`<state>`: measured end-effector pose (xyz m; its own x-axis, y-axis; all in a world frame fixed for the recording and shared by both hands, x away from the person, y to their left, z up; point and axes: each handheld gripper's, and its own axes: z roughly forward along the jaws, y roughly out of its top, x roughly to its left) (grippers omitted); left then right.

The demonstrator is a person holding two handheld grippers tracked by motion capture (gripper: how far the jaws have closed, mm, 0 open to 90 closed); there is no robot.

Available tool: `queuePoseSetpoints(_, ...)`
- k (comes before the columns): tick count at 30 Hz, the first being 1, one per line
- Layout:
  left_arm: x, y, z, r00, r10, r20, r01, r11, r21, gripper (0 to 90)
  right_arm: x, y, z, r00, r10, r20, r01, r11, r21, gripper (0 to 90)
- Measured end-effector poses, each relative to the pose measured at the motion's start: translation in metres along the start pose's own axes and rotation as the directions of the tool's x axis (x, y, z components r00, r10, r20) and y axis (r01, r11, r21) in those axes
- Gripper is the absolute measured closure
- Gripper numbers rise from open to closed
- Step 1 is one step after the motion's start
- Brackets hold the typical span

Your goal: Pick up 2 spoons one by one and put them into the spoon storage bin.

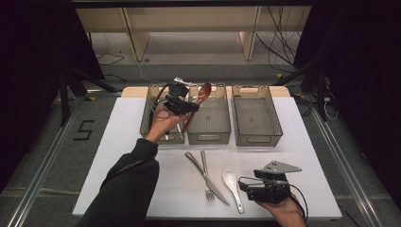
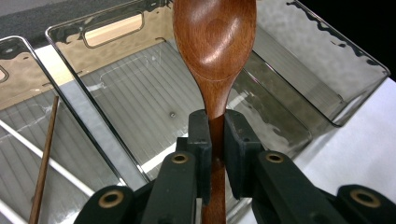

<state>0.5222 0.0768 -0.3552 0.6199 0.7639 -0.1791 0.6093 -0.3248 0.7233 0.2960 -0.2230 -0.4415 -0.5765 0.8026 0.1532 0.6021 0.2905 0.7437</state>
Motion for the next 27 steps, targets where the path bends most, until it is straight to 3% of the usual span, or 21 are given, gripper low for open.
queuePoseSetpoints(6,0.004,0.002,0.009,0.9995,-0.032,-0.004,0.032,0.9994,-0.015,81.1,0.0,0.0,0.001,1.0,-0.001,-0.003,0.001,1.0,0.002,27.5)
queuePoseSetpoints(27,0.008,0.001,0.035,0.9979,-0.064,-0.001,0.064,0.9979,-0.008,80.9,0.001,0.0,0.001,1.0,-0.002,-0.007,0.002,1.0,0.004,27.5)
